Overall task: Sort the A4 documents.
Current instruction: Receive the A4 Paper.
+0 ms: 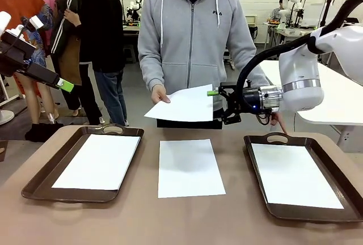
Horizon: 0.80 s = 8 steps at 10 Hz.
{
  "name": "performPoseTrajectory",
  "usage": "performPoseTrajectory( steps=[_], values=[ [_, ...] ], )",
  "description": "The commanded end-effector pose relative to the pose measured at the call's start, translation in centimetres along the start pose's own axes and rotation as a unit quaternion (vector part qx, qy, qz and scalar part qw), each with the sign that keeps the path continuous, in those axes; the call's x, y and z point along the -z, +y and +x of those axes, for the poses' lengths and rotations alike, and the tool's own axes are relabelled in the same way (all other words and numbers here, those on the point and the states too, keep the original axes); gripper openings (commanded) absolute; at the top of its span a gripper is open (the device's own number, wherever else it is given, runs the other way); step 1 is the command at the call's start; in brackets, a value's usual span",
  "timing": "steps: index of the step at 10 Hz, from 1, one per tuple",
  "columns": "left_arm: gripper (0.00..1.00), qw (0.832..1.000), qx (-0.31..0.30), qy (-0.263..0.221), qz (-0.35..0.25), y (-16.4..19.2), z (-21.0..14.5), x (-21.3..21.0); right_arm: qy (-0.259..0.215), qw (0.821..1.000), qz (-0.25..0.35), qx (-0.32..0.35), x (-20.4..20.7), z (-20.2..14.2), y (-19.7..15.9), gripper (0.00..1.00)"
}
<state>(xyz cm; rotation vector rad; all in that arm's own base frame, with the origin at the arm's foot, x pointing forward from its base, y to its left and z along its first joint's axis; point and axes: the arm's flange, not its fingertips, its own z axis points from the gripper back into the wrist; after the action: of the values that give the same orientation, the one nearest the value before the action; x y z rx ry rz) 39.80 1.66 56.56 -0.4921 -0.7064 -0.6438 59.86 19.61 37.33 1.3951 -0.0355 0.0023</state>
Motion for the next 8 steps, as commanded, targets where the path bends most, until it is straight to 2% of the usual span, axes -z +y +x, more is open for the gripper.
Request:
performPoseTrajectory(
  steps=[1, 4, 7, 8],
  values=[
    [1.00, 1.000, 0.001, 0.002, 0.002, -0.1, 0.0, 0.1, -0.014, 1.000, 0.008, 0.006, 1.5, 1.3, 0.4, 1.00],
    [1.00, 1.000, 0.001, 0.002, 0.002, -0.1, 0.0, 0.1, -0.005, 1.000, 0.009, 0.008, 3.5, 2.0, 0.3, 1.00],
    [1.00, 1.000, 0.001, 0.002, 0.002, -0.1, 0.0, 0.1, 0.007, 1.000, 0.016, 0.013, 3.5, 2.0, 0.2, 1.00],
    [1.00, 1.000, 0.001, 0.002, 0.002, -0.1, 0.0, 0.1, 0.001, 1.000, 0.009, 0.006, 3.2, 2.0, 0.0, 0.90]
  ],
)
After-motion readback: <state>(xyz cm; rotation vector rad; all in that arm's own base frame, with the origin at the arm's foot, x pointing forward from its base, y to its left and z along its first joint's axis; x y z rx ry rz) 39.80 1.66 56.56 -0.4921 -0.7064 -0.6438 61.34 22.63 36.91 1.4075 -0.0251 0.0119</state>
